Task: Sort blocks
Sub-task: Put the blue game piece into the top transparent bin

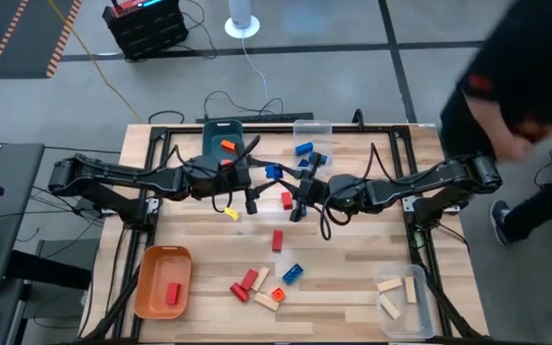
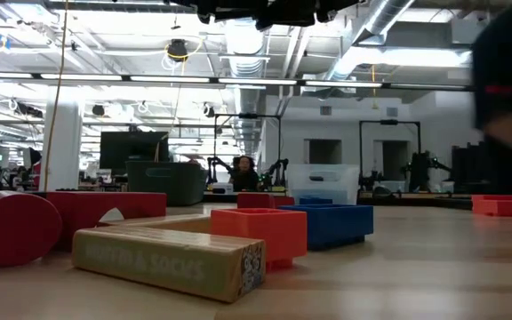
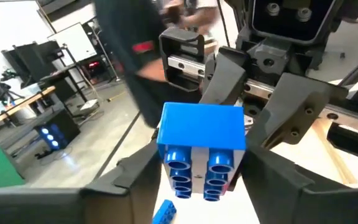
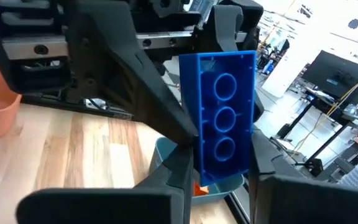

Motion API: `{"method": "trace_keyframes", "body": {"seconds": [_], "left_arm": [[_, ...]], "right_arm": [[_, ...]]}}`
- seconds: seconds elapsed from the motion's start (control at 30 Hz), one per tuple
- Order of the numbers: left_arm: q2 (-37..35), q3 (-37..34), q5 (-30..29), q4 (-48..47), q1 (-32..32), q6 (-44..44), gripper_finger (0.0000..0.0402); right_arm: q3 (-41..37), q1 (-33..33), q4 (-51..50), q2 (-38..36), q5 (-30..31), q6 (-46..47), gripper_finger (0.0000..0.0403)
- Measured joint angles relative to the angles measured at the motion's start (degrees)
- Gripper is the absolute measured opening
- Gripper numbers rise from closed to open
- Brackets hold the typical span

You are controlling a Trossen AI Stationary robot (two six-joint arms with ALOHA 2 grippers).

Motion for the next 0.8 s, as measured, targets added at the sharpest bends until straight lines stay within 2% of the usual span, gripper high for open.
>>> {"method": "trace_keyframes", "body": {"seconds": [0.23,0.47,0.57,0.67,0.8], "left_arm": [[-0.17,0.00,-0.66,-0.32,0.00,-0.42,0.0263],[-0.94,0.94,-1.26,-5.01,0.00,-0.48,0.0271],[-0.99,1.57,-2.30,-7.52,0.00,-0.48,0.0271],[-1.37,2.06,-2.85,-11.39,0.00,-0.90,0.0271],[-1.99,2.19,-3.19,-18.71,0.00,-4.00,0.0271]], "right_arm": [[0.00,0.00,-0.49,-0.02,0.69,0.10,0.0072],[0.00,-0.06,-2.48,-0.02,2.79,1.19,0.0072],[0.00,-0.13,-3.99,-0.07,5.80,1.16,0.0072],[0.00,-1.29,-8.23,-1.08,8.76,2.14,0.0072],[0.02,-6.73,-19.64,-1.91,9.57,10.64,0.0072]]}}
